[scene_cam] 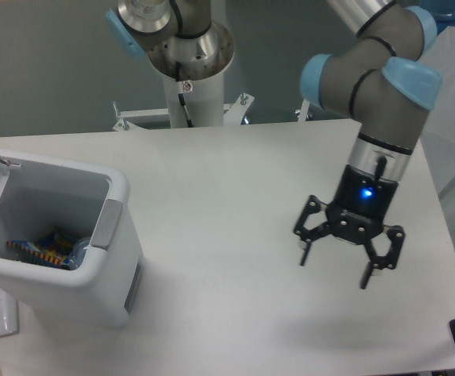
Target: Place the trash in the trash can
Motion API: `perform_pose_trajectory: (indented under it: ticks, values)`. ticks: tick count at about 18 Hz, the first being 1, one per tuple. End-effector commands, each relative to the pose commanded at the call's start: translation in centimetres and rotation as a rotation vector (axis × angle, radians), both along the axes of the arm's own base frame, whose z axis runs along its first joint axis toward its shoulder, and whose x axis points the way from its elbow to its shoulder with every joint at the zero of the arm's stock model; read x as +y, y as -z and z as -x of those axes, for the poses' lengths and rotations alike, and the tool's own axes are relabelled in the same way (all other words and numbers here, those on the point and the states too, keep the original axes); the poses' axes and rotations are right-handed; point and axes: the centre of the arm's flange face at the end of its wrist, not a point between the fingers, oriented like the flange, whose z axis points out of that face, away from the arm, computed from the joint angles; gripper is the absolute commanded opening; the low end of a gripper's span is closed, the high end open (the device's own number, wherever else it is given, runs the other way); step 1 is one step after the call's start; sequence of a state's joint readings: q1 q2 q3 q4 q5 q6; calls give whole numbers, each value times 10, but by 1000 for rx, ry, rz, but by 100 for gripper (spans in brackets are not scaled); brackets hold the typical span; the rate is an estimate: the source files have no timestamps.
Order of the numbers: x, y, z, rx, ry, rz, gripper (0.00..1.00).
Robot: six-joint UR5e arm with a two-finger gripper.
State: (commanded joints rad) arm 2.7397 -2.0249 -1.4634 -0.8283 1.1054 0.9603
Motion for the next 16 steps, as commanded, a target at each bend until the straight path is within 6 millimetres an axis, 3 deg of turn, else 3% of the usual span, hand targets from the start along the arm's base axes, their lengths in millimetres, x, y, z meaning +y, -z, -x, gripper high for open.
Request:
perform_pose_trajectory:
  ticks: [1,4,7,11,16]
  values:
    - [-2,-1,6,63,-40,113,100]
    - [43,8,-14,183,-2,311,100]
    - [45,19,-17,183,57,400,100]
    - [49,3,-15,115,154,463,100]
    - [48,8,-13,103,202,490,100]
